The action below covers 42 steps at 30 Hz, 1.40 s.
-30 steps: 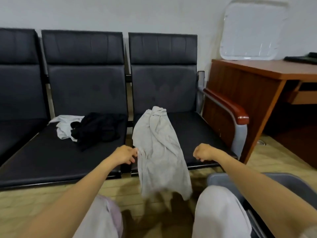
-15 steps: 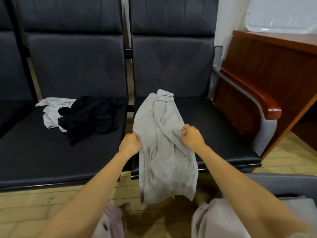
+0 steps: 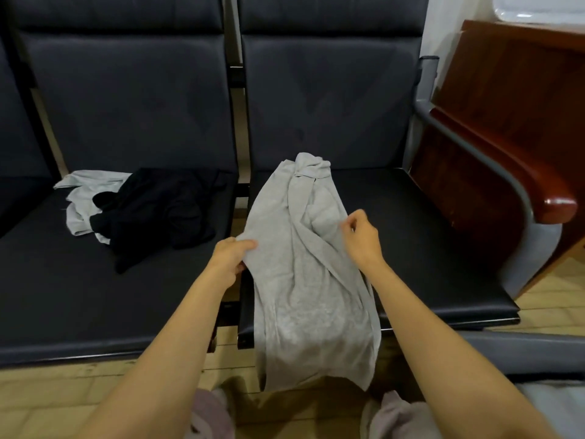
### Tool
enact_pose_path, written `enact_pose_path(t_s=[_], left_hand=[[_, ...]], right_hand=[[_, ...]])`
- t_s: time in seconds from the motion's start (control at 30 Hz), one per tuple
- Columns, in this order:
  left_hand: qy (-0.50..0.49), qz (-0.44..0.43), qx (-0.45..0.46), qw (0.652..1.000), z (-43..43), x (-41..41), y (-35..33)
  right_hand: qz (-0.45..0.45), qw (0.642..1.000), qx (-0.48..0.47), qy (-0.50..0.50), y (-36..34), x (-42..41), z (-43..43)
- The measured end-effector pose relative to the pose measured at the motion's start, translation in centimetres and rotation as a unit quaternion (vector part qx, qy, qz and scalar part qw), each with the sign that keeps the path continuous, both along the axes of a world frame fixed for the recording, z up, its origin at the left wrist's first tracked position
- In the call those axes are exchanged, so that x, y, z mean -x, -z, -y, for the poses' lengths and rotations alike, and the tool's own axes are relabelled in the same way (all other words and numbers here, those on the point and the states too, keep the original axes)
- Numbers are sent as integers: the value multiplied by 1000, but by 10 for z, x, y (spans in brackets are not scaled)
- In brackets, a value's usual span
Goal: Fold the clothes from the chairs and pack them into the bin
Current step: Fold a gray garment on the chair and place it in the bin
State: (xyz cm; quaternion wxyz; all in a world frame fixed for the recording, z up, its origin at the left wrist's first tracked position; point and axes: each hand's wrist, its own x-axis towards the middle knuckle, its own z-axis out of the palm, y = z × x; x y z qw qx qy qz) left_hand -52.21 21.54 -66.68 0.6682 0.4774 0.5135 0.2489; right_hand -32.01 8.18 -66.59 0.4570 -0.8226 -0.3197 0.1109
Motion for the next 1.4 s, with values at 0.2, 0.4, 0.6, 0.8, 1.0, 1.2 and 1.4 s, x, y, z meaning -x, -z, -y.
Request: enact_pose_path(t_s=[0.2,0.4,0.6,0.8,1.0,1.2,1.4], left_hand=[[46,138,89,985,3,9,-17],[-39,207,63,976,1,21,-15],[-63,77,41,994,2,18,-7],[-67,15,28,997,0,15,4],[-28,-42,-17,999,6,6,2],[-7,44,26,999,4,12,-18],[152,-134,33,979,1,26,-18]], right_hand=[[-134,957,-226,122,-39,-8,21],[6,959,-133,249,-25,-39,61],[-7,965,153,213,22,-54,72],[-5,963,137,232,24,-56,62],[-86,972,8,218,18,-61,57],[-230,945,-96,211,-11,-68,60],[50,946,272,167,5,-75,83]])
